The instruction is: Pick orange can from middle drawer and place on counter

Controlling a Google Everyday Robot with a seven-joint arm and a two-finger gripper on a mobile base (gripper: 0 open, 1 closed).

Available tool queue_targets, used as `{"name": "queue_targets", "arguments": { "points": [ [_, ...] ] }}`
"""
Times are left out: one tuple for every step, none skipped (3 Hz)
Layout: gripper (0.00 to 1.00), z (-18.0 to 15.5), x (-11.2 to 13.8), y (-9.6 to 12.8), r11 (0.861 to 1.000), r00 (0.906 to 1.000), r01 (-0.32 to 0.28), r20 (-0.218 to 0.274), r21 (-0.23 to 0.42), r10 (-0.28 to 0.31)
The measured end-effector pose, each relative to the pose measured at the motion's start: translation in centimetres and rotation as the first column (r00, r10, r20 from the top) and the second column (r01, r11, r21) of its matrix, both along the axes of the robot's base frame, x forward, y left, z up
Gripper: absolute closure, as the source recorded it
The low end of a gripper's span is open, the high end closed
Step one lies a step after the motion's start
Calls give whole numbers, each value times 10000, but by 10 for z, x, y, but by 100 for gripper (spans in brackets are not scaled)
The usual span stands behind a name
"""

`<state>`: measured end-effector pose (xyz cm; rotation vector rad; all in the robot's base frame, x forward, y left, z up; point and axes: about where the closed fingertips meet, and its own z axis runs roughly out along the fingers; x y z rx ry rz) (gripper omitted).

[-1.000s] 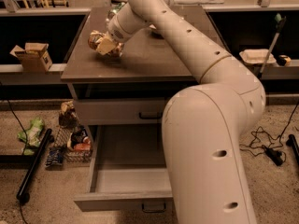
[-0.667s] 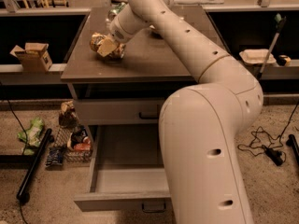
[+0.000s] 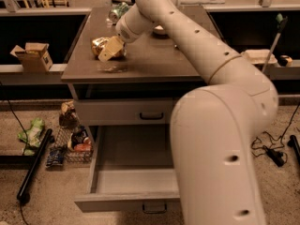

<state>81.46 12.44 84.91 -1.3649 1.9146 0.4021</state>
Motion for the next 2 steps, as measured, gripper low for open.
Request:
{"name": "queue_targets", "arguments": {
  "points": [
    [0,32,-13,-37,9975,9955,469,795,531,-510],
    [0,59,-39,-75,9905,9802,820,1708,1101,-1002]
  ]
}}
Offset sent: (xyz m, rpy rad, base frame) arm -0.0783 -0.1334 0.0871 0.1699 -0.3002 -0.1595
